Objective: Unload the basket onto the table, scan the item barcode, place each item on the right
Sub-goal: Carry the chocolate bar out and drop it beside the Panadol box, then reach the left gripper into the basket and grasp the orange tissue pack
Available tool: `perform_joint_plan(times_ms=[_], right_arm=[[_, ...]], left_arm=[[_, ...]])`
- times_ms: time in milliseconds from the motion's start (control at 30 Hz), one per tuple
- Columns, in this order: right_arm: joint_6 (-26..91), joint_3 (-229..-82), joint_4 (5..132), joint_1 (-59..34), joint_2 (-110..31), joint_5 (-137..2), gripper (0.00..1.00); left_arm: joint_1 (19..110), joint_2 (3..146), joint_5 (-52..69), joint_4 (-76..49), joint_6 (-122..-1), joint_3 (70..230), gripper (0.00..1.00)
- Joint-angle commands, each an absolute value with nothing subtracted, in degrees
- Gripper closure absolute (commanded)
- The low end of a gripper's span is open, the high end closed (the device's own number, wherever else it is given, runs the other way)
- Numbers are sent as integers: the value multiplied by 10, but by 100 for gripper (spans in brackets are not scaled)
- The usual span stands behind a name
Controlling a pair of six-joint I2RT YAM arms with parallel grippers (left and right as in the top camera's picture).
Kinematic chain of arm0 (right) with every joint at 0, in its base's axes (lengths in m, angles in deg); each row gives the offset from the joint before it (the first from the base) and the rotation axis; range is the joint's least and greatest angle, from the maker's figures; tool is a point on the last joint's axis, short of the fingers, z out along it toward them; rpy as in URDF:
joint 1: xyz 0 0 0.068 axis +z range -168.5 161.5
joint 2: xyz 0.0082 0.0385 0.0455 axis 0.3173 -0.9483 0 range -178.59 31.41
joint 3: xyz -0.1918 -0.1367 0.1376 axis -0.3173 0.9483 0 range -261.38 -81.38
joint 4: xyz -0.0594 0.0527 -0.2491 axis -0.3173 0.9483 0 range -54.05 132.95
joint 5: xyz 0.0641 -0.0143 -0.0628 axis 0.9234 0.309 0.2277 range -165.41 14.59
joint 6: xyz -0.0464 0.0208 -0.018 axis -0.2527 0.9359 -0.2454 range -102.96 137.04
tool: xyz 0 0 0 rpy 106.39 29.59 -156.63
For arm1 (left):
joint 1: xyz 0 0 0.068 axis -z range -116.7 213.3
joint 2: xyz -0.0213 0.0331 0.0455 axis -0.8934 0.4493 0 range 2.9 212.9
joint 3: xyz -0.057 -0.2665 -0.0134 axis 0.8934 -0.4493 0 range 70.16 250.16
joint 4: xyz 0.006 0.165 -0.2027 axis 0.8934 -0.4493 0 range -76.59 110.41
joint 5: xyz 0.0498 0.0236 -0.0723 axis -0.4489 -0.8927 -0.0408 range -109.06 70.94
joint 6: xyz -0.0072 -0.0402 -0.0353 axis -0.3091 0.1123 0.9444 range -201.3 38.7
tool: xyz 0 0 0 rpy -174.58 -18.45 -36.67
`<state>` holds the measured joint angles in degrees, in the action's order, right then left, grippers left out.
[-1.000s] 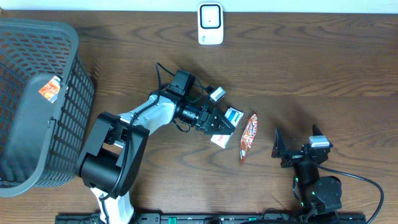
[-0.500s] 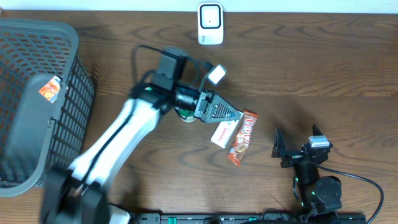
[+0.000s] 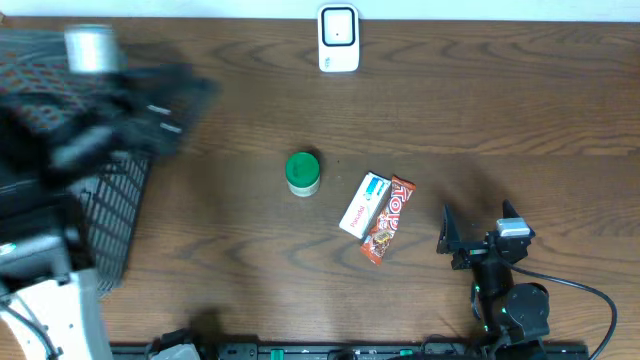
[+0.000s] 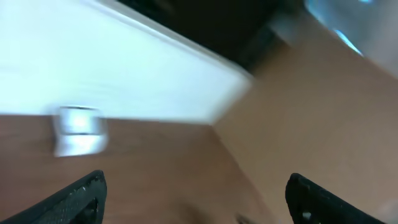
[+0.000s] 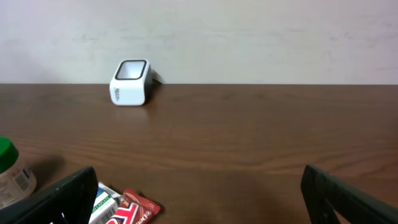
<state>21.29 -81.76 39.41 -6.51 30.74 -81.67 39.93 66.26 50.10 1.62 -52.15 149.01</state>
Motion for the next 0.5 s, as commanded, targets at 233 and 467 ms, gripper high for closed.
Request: perform_joint_plan(times_ms=[233, 467], right_arm=[[208, -817, 396, -60, 311, -820, 1], [208, -817, 396, -60, 311, -820, 1]], left_arm=[[110, 780, 244, -135, -532, 1492, 14], [181, 849, -43, -178, -588, 1492, 14]])
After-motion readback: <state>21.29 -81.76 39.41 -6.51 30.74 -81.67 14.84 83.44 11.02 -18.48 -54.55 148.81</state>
